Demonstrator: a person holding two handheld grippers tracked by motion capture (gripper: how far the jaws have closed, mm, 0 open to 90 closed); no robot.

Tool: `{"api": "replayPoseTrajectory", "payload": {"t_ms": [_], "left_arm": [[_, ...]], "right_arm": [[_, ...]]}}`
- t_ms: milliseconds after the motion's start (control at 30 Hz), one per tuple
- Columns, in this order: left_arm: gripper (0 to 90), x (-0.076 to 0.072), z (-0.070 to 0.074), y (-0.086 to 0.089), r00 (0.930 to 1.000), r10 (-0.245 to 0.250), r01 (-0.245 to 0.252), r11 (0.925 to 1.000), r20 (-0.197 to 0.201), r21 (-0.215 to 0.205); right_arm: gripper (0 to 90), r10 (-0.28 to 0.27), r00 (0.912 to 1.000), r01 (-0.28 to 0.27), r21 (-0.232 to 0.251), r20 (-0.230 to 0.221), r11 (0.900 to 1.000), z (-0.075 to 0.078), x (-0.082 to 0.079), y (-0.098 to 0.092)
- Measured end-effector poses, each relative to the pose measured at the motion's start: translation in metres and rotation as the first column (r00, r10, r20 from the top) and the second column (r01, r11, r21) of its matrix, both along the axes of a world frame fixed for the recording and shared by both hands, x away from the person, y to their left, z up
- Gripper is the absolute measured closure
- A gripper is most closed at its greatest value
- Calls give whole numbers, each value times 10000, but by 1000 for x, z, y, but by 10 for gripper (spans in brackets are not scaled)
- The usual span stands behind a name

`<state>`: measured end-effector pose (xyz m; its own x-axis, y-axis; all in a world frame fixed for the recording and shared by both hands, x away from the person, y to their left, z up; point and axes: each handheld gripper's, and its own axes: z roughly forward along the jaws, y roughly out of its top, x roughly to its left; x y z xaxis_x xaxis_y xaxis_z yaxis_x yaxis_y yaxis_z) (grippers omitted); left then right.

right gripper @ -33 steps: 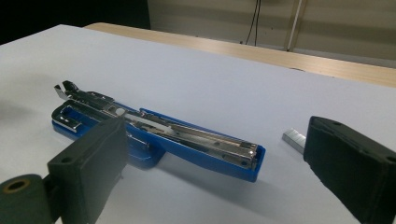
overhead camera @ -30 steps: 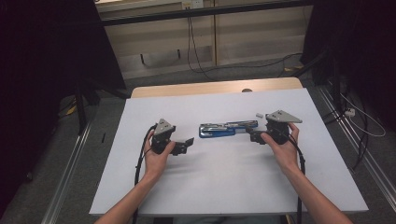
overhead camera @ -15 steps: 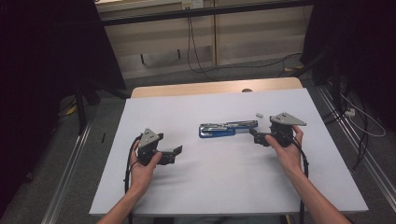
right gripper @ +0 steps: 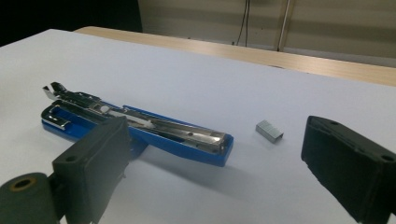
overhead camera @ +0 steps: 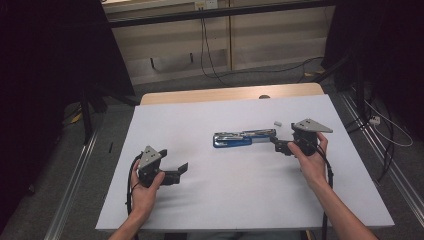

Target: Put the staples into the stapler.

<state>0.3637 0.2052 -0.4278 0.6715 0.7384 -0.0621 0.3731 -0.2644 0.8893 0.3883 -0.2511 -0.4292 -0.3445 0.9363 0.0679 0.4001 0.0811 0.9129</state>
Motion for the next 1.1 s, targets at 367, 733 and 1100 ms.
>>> {"api": "replayPoseTrajectory", "payload": {"t_ms": [367, 733, 1100], "left_arm": [[47, -15, -3, 8, 9998, 150, -153, 9997, -147, -207], [46, -35, 0, 9, 9999, -116, 116, 9999, -12, -110], [46, -49, 2, 13, 9998, -194, 194, 9998, -77, 22]], "right_arm": [[72, 80, 9988, -77, 59, -486, 10000, 3, 13, -5], [89, -40, 9988, 38, -33, -495, 10000, 6, 20, -14], [83, -26, 9955, -14, -420, -947, 9991, 10, 40, -22]]}}
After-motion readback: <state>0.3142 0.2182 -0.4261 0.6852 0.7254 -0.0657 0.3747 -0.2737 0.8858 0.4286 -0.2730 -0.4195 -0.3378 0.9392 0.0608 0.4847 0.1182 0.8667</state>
